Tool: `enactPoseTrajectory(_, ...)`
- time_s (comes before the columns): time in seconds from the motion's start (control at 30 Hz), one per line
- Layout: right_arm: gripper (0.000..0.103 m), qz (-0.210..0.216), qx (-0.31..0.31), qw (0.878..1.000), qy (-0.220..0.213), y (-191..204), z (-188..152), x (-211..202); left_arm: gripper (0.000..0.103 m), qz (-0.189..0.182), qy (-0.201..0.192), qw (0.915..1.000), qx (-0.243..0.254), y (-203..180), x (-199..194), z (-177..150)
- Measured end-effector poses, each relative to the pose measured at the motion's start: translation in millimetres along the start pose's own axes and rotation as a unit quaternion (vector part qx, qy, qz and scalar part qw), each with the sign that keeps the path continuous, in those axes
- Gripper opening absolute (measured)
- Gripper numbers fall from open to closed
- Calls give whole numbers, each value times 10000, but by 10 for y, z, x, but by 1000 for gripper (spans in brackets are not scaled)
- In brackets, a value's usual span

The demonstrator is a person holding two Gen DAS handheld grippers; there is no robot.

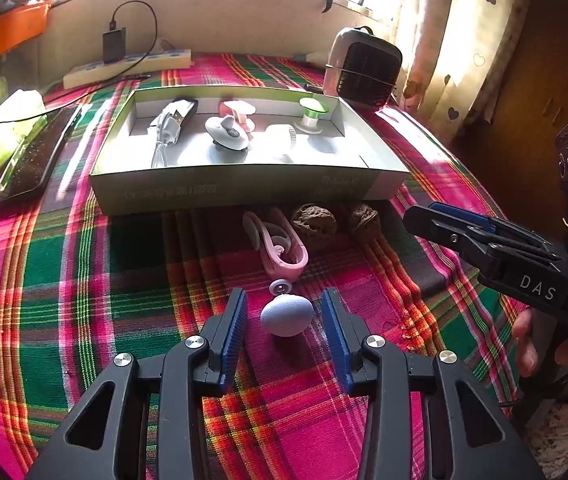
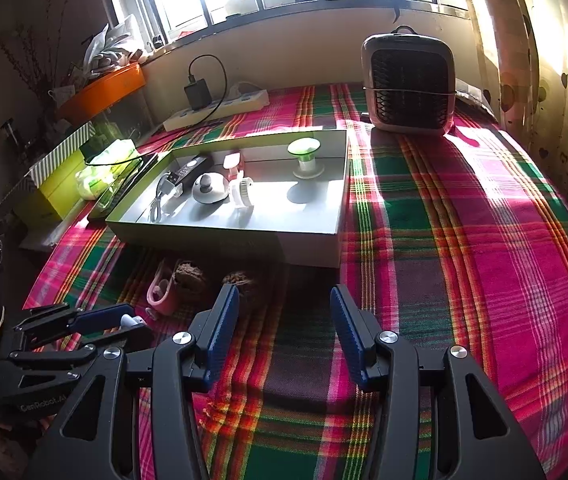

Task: Organize objects
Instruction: 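Close the left gripper on the pale blue egg-shaped item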

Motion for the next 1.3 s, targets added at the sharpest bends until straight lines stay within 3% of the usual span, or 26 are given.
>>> enactPoseTrajectory(0.37, 49, 51, -8, 9999, 98, 10, -34, 52, 34, 115, -63, 9999, 85, -13, 10, 6)
enactPoseTrajectory(0.57, 49, 38, 14, 9999, 148, 8, -37, 68, 24, 178, -120, 9997, 104, 24, 3, 6)
enactPoseTrajectory(1.3, 49, 12, -167, 9991, 380, 207, 56, 284, 24, 192, -311, 9986, -392, 357, -5, 189)
Point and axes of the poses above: each gripper's, at about its wrist camera, not at the fingertips, and x roughly the way its jaws point, y to its left, z to its top, the point moved 4 cm from there along x, roughly the way its jaws point, and after that the axes turned 15 degrees about -x, right-handed, at the moved point
